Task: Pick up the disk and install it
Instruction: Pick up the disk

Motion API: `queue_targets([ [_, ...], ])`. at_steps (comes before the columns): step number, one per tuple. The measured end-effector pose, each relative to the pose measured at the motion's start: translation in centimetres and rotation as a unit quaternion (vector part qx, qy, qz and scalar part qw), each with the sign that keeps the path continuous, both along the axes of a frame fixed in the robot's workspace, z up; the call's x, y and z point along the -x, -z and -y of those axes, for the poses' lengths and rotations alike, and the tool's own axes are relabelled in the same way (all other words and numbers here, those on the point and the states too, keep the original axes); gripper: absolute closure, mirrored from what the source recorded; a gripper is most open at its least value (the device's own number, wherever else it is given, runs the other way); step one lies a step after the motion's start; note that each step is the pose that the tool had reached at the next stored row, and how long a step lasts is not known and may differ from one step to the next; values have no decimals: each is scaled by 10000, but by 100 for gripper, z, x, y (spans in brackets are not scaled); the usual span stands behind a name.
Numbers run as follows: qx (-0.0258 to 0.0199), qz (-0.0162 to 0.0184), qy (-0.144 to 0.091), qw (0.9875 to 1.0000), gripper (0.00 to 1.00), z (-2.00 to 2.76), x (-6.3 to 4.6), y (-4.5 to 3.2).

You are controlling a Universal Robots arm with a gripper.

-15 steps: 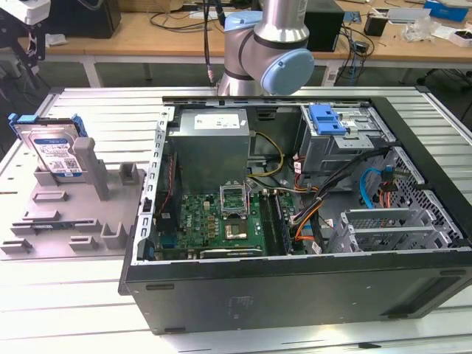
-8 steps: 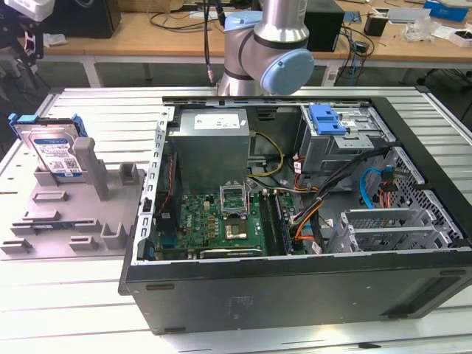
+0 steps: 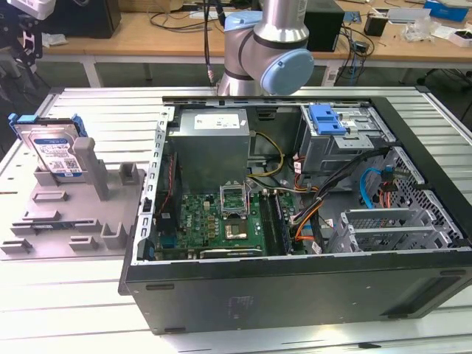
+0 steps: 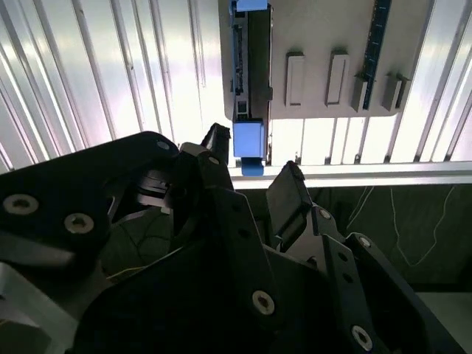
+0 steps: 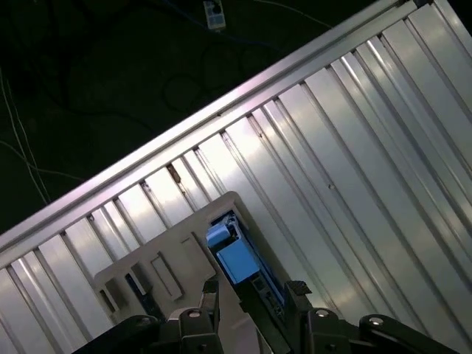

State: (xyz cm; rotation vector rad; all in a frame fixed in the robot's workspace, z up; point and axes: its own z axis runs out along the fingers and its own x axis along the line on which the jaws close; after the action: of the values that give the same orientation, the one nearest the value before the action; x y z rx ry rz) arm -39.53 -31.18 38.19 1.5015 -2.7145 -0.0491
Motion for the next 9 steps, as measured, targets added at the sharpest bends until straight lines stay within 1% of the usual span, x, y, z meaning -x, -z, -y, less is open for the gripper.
queue_targets([
  [1,0,0,-4,10000,52,0,0,0],
  [2,0,0,-74,10000,52,0,0,0],
  [3,0,0,-228,9997,52,0,0,0],
  [4,0,0,-315,9995,52,0,0,0],
  [7,0,0,-593,9982,52,0,0,1],
  [9,0,0,-783,9969,52,0,0,1],
])
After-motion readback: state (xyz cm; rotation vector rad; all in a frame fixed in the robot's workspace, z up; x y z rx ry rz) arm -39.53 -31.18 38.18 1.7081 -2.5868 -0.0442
